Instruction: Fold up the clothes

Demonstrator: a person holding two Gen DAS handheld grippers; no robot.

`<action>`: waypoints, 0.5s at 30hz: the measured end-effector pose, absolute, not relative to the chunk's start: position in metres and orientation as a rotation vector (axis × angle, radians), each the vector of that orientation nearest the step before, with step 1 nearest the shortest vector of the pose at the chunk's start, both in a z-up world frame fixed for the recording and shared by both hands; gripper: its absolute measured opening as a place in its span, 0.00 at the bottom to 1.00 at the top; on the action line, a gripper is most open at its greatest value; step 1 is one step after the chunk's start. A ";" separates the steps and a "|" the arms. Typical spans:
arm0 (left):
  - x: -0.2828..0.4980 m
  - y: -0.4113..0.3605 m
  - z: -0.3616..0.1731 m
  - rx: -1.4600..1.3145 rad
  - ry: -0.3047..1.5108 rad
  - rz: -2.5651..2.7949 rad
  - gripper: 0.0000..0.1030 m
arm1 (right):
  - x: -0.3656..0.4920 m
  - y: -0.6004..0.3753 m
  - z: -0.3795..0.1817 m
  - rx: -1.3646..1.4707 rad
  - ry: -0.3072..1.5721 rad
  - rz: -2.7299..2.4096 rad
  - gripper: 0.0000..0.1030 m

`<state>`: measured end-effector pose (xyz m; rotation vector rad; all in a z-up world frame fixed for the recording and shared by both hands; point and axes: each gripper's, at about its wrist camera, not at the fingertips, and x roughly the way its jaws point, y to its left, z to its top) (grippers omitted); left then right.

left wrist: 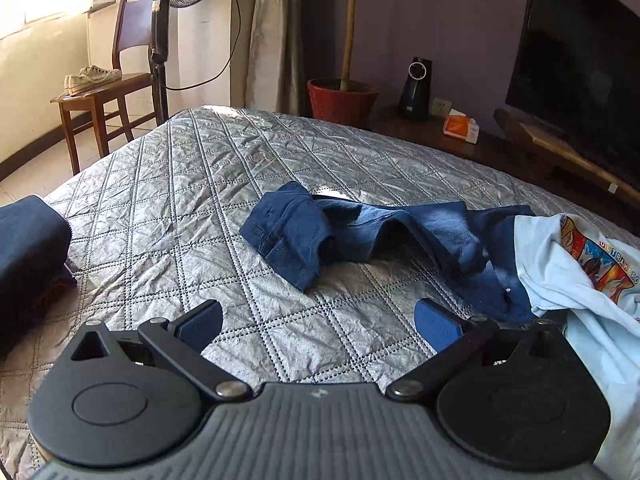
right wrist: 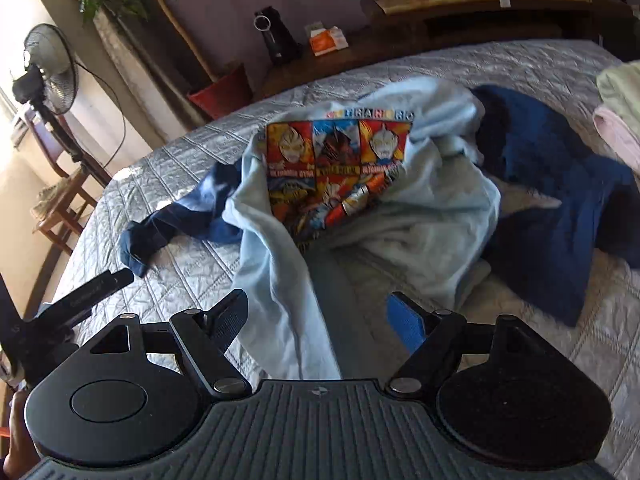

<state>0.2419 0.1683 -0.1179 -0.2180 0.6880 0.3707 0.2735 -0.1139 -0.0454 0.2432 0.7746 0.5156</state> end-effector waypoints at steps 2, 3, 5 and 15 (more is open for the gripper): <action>0.242 0.165 -0.117 -0.214 0.678 0.364 0.99 | 0.256 -0.130 -0.078 0.269 0.848 0.466 0.81; 0.241 0.163 -0.117 -0.207 0.672 0.355 0.99 | 0.247 -0.138 -0.094 0.281 0.884 0.440 0.82; 0.241 0.157 -0.115 -0.194 0.661 0.336 0.99 | 0.229 -0.154 -0.126 0.306 0.957 0.389 0.74; 0.229 0.149 -0.093 -0.213 0.481 0.322 0.99 | 0.158 -0.016 -0.133 -0.429 0.855 0.733 0.38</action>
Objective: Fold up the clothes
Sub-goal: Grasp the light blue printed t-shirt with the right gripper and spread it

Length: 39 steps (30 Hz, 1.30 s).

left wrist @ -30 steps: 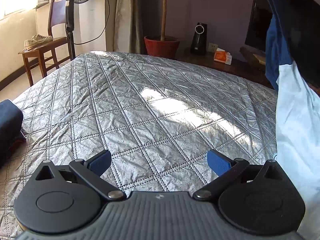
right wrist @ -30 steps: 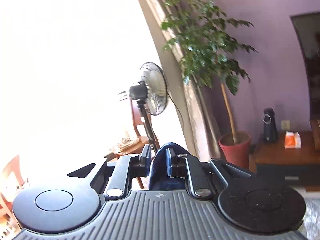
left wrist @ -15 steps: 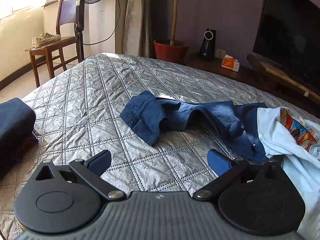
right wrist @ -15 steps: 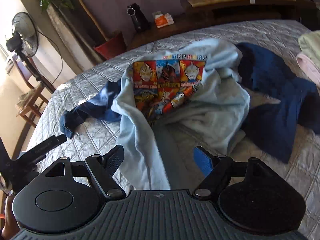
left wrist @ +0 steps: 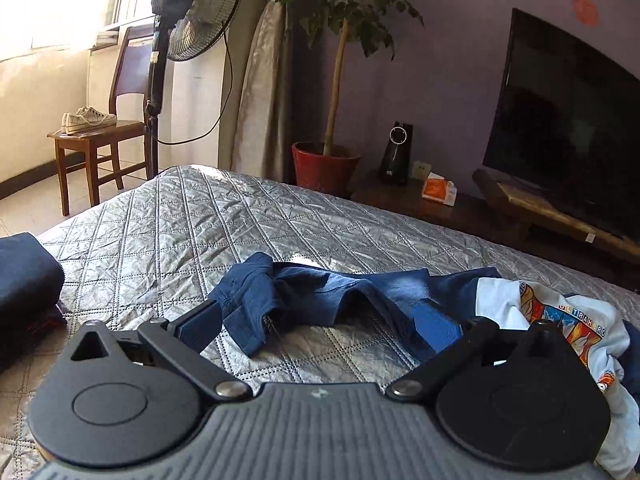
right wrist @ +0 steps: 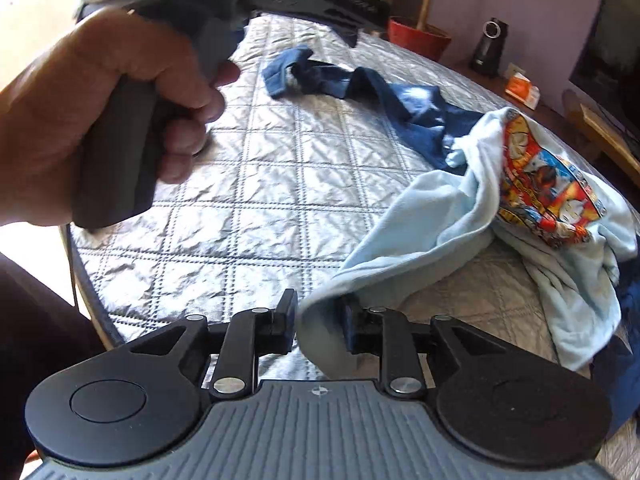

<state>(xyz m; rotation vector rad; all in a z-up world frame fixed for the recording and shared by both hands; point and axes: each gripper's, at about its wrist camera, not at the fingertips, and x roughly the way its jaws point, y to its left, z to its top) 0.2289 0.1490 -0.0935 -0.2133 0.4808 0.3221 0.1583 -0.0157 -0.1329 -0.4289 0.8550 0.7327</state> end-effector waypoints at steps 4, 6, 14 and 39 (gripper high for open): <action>0.234 0.131 -0.095 -0.128 0.490 0.260 0.99 | 0.148 -0.020 -0.126 -0.357 0.833 0.798 0.61; 0.236 0.123 -0.096 -0.095 0.500 0.232 0.99 | 0.163 -0.057 -0.123 -0.251 0.853 0.654 0.69; 0.212 0.096 -0.091 -0.024 0.483 0.015 0.99 | 0.216 -0.185 -0.127 -0.009 0.887 0.178 0.67; 0.173 0.032 -0.148 0.319 0.879 -0.140 0.91 | 0.239 -0.182 -0.147 -0.112 0.786 0.253 0.18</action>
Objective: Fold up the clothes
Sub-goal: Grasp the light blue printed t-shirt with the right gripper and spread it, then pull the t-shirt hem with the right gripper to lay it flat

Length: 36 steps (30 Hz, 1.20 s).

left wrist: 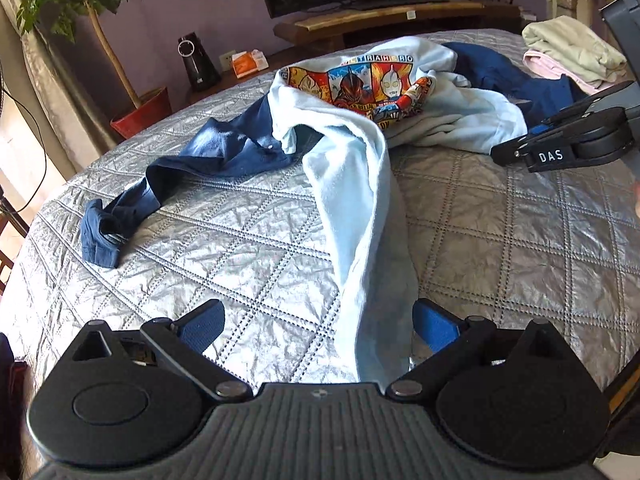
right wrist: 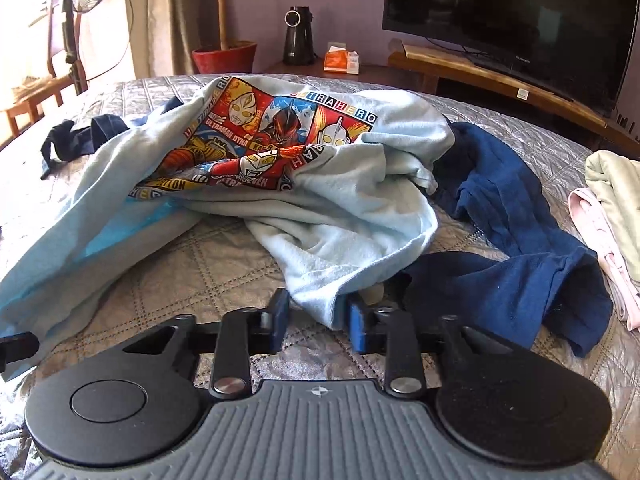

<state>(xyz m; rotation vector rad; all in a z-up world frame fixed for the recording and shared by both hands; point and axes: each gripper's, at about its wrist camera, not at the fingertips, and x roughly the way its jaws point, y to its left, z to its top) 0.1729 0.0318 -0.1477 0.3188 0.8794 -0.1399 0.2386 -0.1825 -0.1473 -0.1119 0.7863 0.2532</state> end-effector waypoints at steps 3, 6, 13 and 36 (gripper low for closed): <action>0.178 0.041 -0.149 0.232 0.908 -0.162 0.75 | 0.238 -0.186 -0.146 -0.102 0.784 0.260 0.12; 0.183 0.054 -0.149 0.092 0.940 -0.206 0.41 | 0.237 -0.190 -0.143 -0.069 0.776 0.269 0.06; 0.183 0.085 -0.136 -0.146 0.992 -0.204 0.12 | 0.219 -0.225 -0.112 0.140 0.714 0.270 0.03; 0.168 0.151 -0.080 -0.312 1.059 -0.125 0.12 | 0.120 -0.327 -0.037 0.018 0.771 0.280 0.24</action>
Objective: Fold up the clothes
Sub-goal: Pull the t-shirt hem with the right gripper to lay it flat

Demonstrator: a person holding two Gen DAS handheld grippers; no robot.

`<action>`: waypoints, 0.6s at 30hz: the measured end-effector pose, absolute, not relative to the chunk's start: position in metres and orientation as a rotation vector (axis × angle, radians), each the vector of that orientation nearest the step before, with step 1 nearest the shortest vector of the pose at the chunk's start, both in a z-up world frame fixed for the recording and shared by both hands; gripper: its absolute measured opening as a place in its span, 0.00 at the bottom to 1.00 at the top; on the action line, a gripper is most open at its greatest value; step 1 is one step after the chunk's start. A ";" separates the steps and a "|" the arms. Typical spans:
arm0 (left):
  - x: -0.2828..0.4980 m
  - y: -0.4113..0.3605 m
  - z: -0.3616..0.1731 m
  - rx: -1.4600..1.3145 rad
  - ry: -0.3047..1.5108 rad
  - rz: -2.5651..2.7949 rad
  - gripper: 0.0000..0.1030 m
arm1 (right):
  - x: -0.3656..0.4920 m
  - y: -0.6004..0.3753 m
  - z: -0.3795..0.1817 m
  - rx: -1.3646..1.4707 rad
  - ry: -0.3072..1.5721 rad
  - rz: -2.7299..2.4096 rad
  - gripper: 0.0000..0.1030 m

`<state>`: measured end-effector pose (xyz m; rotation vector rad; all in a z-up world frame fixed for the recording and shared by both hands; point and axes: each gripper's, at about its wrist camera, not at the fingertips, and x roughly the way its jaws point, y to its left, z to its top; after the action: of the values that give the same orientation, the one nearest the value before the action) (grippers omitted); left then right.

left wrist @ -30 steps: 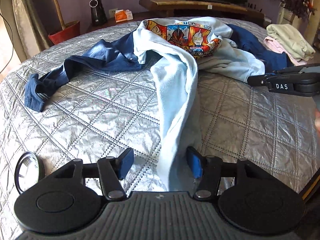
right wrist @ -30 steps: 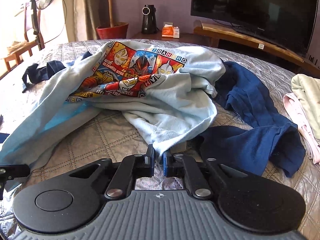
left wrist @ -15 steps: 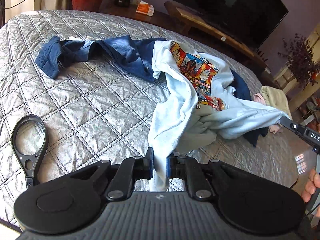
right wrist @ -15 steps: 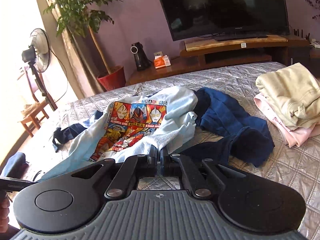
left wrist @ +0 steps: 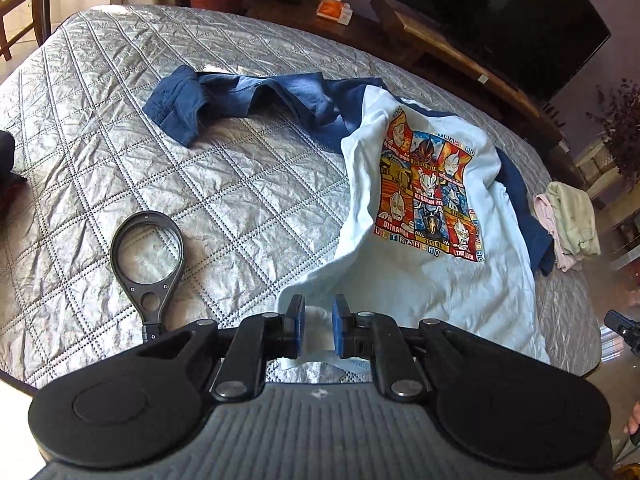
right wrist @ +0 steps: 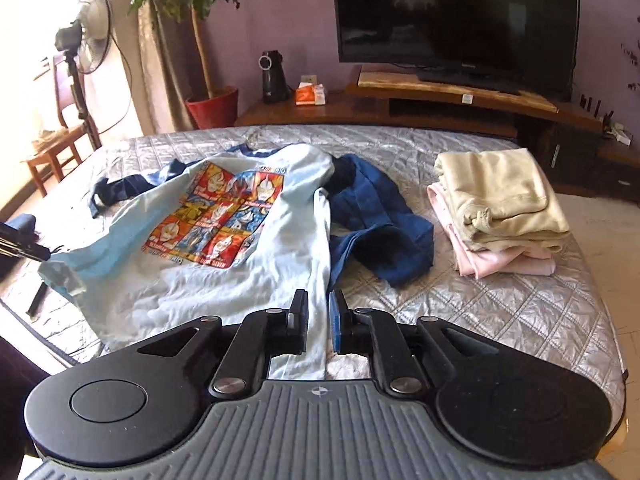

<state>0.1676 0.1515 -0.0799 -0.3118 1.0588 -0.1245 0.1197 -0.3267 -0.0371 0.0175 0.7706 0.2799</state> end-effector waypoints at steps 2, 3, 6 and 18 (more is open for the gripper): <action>0.173 0.141 -0.085 -0.274 1.064 -0.123 0.20 | 0.124 -0.316 -0.048 0.001 0.794 0.297 0.39; 0.175 0.136 -0.087 -0.255 1.066 -0.123 0.23 | 0.128 -0.310 -0.056 -0.007 0.816 0.305 0.39; 0.183 0.121 -0.095 -0.199 1.073 -0.121 0.31 | 0.145 -0.291 -0.083 -0.045 0.903 0.327 0.36; 0.185 0.071 -0.133 0.031 1.133 -0.156 0.44 | 0.165 -0.288 -0.101 -0.286 1.073 0.441 0.39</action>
<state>0.1847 0.0715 -0.1327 0.0311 1.1335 -0.1559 0.1648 -0.2880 -0.1005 -0.2864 1.0731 0.4411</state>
